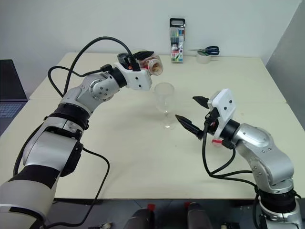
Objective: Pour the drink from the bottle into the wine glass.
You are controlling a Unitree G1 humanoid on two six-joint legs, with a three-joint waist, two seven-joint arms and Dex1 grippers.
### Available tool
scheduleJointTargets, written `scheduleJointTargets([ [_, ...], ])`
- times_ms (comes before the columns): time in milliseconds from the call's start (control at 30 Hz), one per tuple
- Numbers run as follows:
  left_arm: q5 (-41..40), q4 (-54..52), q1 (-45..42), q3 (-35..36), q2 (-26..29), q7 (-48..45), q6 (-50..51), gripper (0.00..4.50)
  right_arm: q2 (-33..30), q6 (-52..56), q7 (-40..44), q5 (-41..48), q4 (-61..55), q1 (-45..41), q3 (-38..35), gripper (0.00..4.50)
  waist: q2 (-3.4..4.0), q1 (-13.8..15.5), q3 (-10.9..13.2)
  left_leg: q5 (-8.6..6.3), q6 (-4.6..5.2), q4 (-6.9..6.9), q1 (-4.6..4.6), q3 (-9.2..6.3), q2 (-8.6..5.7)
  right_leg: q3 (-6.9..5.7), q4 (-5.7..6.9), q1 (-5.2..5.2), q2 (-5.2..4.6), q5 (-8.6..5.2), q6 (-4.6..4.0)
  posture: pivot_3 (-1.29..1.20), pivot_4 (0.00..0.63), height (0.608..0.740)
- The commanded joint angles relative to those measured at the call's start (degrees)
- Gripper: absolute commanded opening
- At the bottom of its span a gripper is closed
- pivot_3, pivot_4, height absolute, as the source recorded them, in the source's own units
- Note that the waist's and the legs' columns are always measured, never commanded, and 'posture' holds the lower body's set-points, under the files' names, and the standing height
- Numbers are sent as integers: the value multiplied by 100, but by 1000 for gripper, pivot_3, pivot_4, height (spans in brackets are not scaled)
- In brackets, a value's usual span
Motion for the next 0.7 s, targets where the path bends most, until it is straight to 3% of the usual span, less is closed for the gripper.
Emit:
scheduleJointTargets([
  [33, 131, -24, -307, -52, 72, 278, -114, 1814, -156, 54, 159, 303, -26, -129, -311, 4500, 0, 0, 0, 0, 0, 0, 0, 0, 0, 0, 0, 0, 0, 0, 0, 0, 150, 740],
  [700, 852, 154, -603, -499, 266, 1149, -149, 1814, -255, -37, 109, 277, 52, -121, -203, 4500, -1, 2, 1, 0, 0, 1, -1, 4, -1, 2, 1, 0, -1, 0, 0, 0, 150, 740],
])
